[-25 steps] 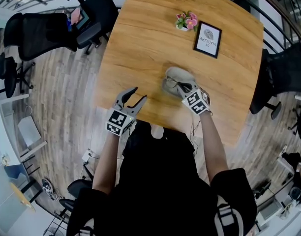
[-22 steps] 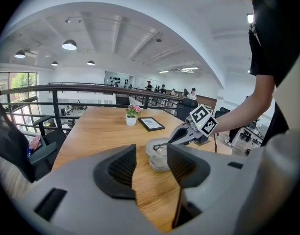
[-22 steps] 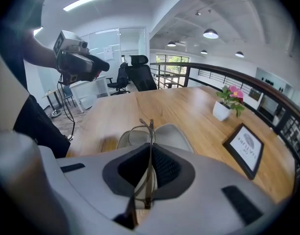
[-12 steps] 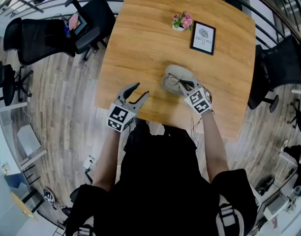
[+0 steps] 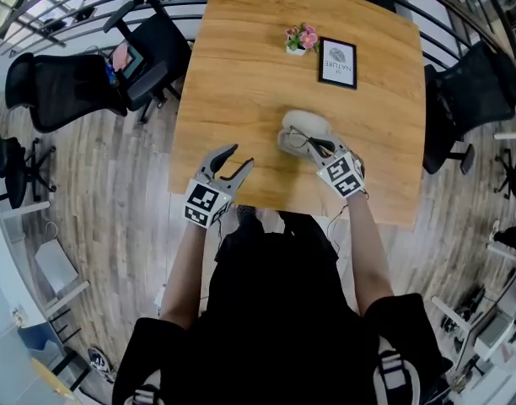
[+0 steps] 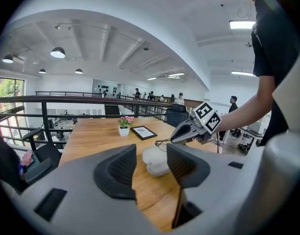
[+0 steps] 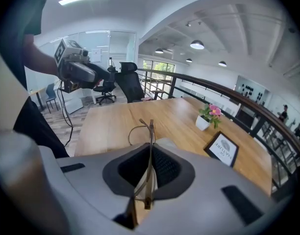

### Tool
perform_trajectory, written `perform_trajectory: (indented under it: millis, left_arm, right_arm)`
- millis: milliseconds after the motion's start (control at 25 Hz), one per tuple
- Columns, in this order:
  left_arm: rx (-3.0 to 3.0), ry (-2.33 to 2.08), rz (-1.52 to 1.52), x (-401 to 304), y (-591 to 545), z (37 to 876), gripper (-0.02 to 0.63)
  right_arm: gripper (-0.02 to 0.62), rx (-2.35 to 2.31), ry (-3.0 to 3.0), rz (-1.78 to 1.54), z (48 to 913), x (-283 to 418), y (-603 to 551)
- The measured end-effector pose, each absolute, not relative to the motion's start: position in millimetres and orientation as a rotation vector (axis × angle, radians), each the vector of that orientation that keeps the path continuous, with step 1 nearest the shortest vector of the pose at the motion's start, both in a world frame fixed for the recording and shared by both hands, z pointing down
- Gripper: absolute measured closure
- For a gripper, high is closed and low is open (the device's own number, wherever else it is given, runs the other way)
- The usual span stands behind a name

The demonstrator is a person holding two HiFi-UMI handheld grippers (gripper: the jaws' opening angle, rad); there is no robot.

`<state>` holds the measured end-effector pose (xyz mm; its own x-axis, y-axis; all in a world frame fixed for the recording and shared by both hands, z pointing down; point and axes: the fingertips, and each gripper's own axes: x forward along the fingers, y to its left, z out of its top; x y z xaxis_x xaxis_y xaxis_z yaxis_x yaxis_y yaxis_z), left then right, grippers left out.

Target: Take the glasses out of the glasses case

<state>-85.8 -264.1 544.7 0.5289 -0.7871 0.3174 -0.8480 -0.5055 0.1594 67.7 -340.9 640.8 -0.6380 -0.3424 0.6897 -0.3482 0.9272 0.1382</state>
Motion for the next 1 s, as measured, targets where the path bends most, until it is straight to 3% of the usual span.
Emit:
perform_trajectory:
  millis: [1000]
  left_arm:
    - [2.648, -1.309, 0.273, -124, -216, 511, 0.394]
  right_arm:
    - [0.571, 0.756, -2.348, -0.054, 575, 49, -285]
